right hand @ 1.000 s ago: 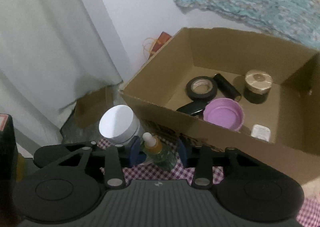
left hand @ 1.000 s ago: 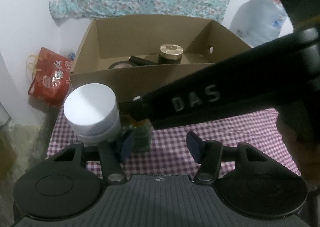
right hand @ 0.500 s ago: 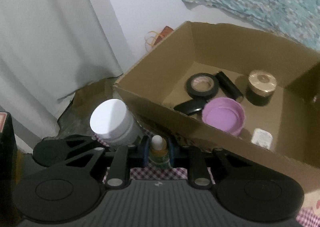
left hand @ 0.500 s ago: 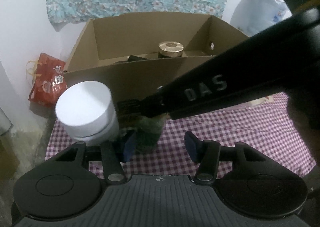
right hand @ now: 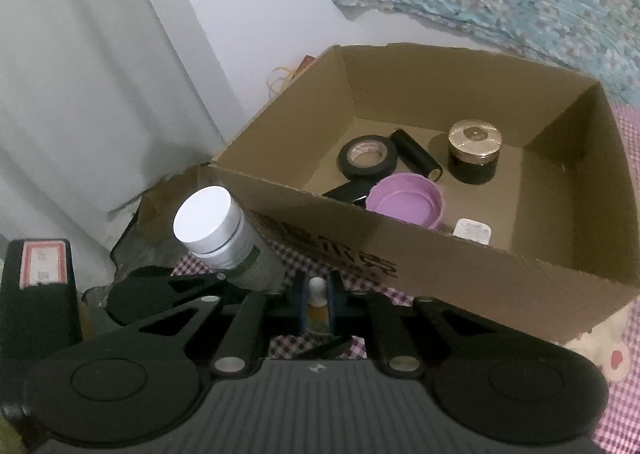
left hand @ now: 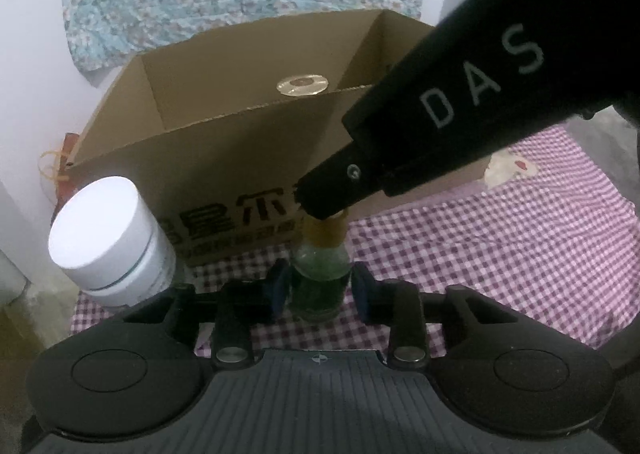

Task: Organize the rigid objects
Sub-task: 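Grasp the green dropper bottle by its neck with the right tool, then lower the green dropper bottle into the box and open the right tool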

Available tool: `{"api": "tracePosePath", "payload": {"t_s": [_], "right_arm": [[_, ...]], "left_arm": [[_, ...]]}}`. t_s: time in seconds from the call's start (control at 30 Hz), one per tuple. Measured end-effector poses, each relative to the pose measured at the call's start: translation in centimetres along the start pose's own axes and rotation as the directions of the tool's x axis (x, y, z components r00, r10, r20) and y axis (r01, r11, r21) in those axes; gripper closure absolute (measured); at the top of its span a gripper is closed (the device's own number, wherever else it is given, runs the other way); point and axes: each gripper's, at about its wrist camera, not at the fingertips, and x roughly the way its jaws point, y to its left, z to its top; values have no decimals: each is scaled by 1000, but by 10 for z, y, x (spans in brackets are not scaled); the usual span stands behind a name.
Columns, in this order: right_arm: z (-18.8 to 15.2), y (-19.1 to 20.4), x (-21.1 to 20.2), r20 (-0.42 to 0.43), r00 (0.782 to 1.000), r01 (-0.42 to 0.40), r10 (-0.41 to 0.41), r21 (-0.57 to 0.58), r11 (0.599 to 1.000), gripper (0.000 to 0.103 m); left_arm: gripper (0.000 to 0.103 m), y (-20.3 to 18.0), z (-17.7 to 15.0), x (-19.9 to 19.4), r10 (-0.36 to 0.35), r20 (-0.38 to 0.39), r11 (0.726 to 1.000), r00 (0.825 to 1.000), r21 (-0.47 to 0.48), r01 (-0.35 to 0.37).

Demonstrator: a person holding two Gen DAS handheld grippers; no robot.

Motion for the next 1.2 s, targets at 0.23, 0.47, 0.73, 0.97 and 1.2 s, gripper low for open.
{"api": "tracePosePath", "payload": {"t_s": [0.23,0.47,0.73,0.97,1.2], "right_arm": [[-2,3,-9,22,1000,-2,2,3,1000,93],[21,12,-64,130,992,15,-11,-24,1000,92],[83,-15,-100,266,963,60,-44,-52,997,92],[118,-80,-60,217,975,31,-41,46,998,92],[111,-136,-8,130,991,-1,-20,163,987,92]], "left_arm": [[72,-13,4,-18,-5,19,1000,1000,6,5],[72,-21,52,-60,-22,135,1000,991,21,19],[72,-23,122,-43,-89,175,995,980,-30,96],[72,-33,148,24,-119,58,989,991,-79,123],[72,-35,144,80,-134,-78,987,988,-101,126]]}}
